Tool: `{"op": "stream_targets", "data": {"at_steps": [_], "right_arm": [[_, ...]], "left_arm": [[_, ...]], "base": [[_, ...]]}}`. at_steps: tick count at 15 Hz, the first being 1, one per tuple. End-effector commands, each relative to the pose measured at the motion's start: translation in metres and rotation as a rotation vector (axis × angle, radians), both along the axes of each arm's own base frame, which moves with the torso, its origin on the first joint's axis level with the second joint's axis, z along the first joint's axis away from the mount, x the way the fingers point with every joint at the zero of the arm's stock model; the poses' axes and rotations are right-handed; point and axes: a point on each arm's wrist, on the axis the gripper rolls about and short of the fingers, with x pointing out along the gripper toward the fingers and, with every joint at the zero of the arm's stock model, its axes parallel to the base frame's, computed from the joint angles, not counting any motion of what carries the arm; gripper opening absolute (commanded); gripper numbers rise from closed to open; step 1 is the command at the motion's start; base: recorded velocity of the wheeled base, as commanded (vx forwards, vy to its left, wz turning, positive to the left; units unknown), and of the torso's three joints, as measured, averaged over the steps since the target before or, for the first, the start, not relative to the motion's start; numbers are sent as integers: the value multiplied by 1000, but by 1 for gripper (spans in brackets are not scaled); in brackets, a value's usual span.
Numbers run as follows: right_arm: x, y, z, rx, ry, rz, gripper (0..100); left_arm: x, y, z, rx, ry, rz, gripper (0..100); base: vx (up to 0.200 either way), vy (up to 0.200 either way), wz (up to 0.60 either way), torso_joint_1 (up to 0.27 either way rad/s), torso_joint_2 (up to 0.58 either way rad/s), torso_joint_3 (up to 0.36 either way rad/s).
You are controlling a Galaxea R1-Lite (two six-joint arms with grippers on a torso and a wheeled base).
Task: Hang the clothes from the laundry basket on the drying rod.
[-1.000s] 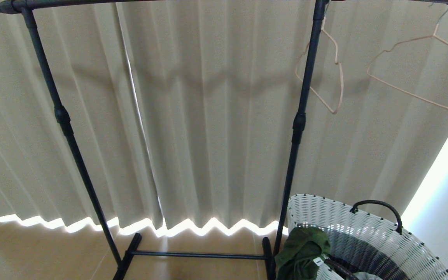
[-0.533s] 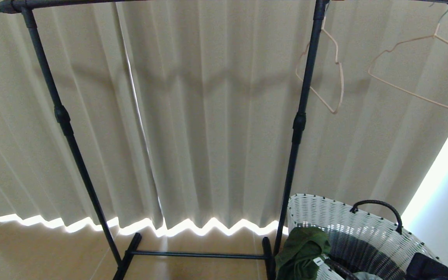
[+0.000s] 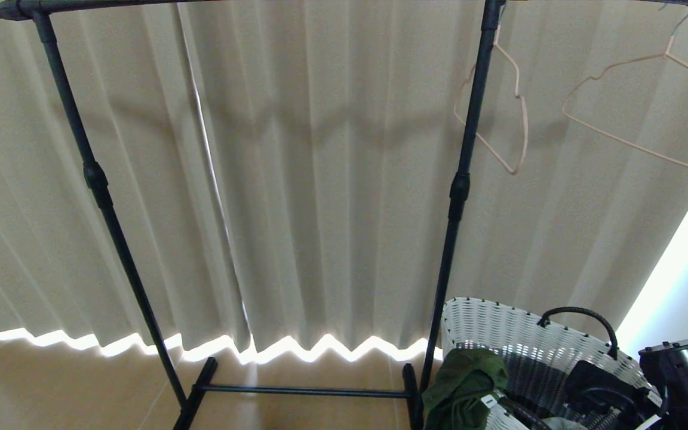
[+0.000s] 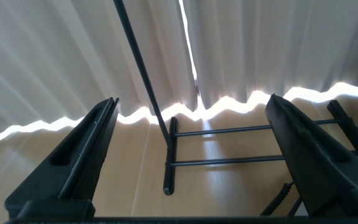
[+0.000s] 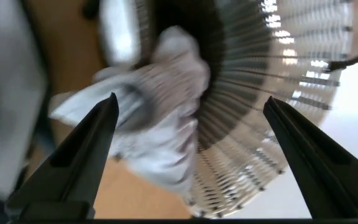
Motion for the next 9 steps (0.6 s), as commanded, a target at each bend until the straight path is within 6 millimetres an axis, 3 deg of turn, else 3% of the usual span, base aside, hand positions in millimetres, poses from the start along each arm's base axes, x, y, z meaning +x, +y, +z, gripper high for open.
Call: {"op": "stream_targets", "data": {"at_steps": [1,7,8,9], "right_arm": [[11,-1,-16,-46,56,-34,100],[31,-7,-34,-97,61,-98,100],[32,-6,-35,-94,41,-97,0],[31,-6,-34,-92,31,-96,0]], "left_arm": [[0,0,0,1,0,3,100],[0,0,0,1,2,3,100],[0,0,0,1,2,3,100],[0,0,0,1,2,3,100]], "base": [[0,0,0,0,0,0],[0,0,0,0,0,0],[0,0,0,0,0,0],[0,0,0,0,0,0]]}}
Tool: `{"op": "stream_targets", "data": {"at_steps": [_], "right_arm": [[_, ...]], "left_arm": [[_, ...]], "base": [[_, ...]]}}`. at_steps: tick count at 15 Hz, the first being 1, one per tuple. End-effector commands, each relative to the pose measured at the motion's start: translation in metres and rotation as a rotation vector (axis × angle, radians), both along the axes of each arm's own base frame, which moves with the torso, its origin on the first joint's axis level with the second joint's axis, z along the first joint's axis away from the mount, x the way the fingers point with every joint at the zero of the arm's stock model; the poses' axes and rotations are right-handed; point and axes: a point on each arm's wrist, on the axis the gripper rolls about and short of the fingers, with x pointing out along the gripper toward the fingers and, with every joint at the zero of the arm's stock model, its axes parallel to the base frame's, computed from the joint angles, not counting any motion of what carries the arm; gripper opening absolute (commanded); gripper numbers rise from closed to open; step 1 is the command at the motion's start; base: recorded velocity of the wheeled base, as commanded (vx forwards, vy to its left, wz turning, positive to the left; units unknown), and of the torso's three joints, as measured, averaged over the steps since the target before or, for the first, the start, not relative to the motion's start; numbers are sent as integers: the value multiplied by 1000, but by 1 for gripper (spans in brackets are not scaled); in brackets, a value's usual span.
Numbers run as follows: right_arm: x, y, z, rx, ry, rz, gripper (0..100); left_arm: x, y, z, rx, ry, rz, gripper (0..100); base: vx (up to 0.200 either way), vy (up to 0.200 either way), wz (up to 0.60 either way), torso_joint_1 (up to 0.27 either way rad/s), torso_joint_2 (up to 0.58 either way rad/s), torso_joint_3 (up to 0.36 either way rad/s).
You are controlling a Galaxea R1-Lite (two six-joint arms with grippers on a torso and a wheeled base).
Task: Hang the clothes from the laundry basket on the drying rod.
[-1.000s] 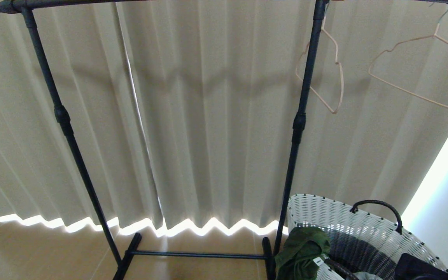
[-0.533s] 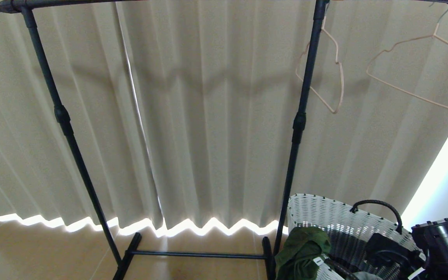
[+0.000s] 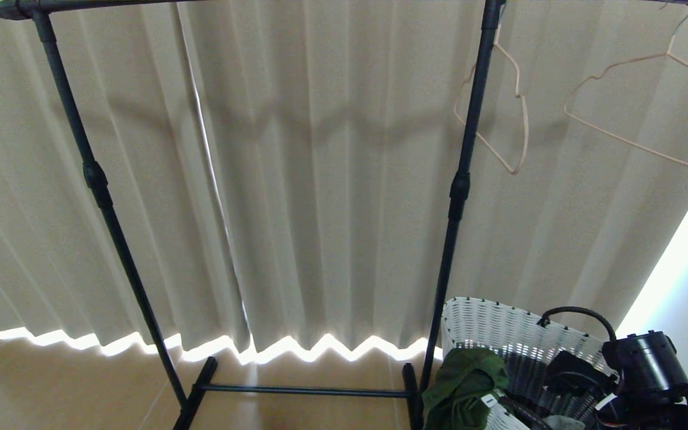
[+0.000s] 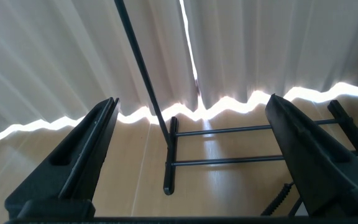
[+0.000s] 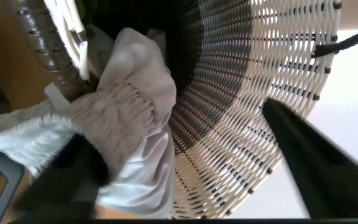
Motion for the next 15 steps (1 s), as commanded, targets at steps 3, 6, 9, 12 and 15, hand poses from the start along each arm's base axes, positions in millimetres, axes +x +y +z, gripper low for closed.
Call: {"op": "stream_targets", "data": {"at_steps": [3,6,9,12,15], "right_arm": [[-2,1,4,1,-20,4,0],[-19,-2,33,27,-178,4,0],[-45,-11,70,74,-406,-31,0],[-66,-15,88,148,-548,-95,0],[-83,-16,100,215,-639,-103,0]], "left_arm": [[0,0,0,0,1,0,100],[0,0,0,-4,-1,-1,100],[0,0,0,-3,-1,-1,100],[0,0,0,-3,-1,1,100],[0,0,0,-3,-1,1,100]], "base": [[0,0,0,0,0,0],[0,0,0,0,0,0],[0,0,0,0,0,0],[0,0,0,0,0,0],[0,0,0,0,0,0]]}}
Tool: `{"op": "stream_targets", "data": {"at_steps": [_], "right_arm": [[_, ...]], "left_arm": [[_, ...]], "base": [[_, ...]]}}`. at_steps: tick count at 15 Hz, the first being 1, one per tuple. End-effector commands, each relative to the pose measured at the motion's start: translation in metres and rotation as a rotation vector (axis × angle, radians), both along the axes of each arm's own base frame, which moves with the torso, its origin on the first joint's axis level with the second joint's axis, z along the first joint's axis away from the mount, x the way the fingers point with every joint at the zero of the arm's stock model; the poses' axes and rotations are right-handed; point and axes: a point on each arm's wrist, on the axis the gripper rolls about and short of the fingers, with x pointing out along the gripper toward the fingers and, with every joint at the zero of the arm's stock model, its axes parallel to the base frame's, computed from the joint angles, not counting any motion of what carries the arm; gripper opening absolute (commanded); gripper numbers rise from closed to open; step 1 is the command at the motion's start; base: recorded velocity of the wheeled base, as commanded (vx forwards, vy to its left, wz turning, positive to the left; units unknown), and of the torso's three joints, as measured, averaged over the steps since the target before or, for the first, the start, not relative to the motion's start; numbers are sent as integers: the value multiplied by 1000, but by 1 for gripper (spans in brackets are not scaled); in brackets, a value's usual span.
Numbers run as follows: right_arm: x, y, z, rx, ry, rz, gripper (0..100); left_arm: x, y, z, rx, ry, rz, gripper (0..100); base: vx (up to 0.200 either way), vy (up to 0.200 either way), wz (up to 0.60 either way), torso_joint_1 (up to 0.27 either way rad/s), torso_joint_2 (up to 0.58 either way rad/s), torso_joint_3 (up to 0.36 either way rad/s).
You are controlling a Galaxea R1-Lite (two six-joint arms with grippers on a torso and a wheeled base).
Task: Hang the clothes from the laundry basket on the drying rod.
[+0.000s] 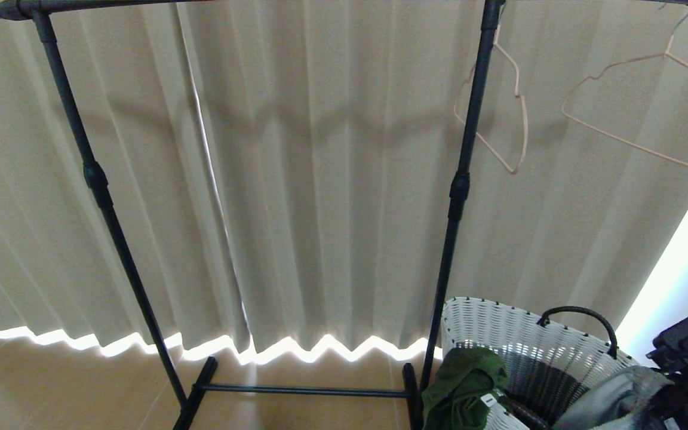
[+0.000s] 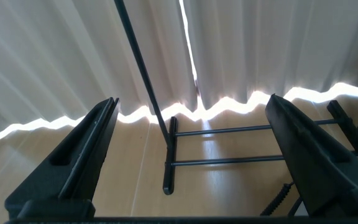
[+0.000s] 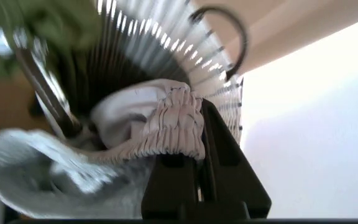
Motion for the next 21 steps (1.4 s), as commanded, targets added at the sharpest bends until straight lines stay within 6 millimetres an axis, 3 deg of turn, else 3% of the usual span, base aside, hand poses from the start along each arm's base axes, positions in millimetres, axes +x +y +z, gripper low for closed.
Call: {"op": "stream_targets", "data": {"at_steps": [1,5,14,21], "right_arm": [[-24,-2,19,51,-170,15,0],[-40,-4,26,64,-247,20,0],[-55,-5,26,77,-262,44,0],[-60,-6,27,74,-250,43,0]], "left_arm": [[0,0,0,0,1,1,100],[0,0,0,0,1,1,100],[0,0,0,8,1,-5,100],[0,0,0,8,1,-5,100]], "base": [[0,0,0,0,0,0],[0,0,0,0,0,0],[0,0,0,0,0,0],[-200,0,0,3,2,1]]}}
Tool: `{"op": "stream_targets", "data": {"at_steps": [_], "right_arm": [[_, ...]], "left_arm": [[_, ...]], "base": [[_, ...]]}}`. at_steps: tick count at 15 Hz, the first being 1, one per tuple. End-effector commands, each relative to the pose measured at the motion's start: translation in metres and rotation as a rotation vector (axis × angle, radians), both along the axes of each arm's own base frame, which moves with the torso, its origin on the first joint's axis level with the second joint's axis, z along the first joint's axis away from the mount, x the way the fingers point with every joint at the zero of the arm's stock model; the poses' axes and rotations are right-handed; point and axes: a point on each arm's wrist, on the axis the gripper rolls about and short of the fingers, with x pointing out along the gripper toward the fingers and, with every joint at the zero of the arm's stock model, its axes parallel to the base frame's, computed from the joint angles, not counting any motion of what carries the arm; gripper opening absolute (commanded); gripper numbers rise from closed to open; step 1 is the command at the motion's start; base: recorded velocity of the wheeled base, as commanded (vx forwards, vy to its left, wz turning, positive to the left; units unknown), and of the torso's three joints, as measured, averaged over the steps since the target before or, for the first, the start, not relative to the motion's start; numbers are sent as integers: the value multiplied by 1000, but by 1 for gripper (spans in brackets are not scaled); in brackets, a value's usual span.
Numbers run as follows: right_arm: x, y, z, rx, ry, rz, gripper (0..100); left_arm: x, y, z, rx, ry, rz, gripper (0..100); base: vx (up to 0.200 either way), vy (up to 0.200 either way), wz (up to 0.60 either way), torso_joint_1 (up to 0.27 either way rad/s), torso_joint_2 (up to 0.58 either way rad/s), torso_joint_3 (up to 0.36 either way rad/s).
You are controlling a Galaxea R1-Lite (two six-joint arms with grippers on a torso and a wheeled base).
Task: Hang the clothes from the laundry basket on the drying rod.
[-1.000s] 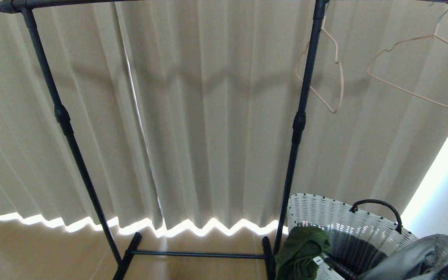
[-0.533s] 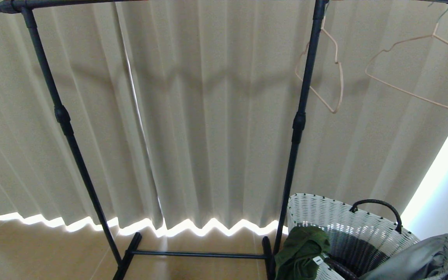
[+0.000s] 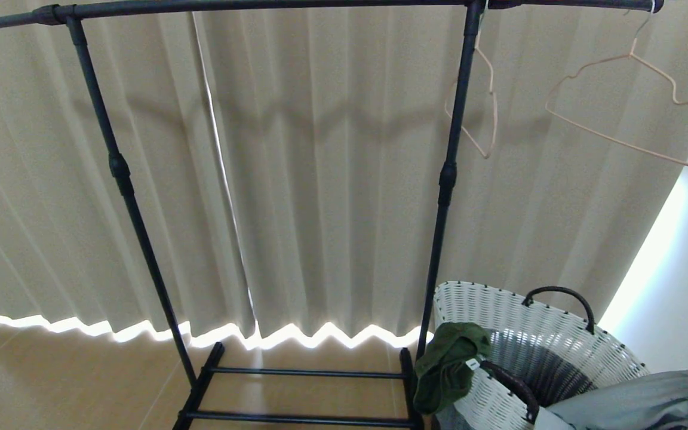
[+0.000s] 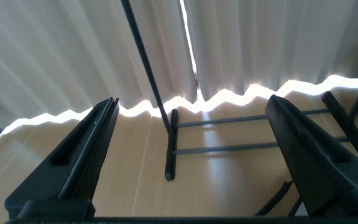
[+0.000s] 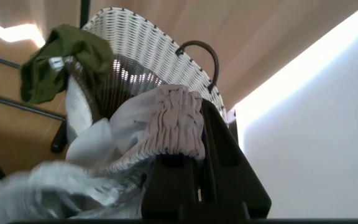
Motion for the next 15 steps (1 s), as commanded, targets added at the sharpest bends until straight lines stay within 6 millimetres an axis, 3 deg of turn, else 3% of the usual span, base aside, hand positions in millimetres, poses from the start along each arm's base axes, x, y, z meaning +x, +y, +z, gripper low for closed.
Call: {"op": "stream_targets", "data": {"at_steps": [1,8,15], "right_arm": [[0,0,1,0,-4,1,0],[1,0,0,0,3,2,0],[1,0,1,-1,3,1,0]], "left_arm": [[0,0,0,1,0,0,100],[0,0,0,1,0,-1,100],[0,0,0,4,1,-2,100]], "base": [[-200,0,0,2,-2,2],[-29,0,0,0,0,0],[0,200,0,3,2,2]]}}
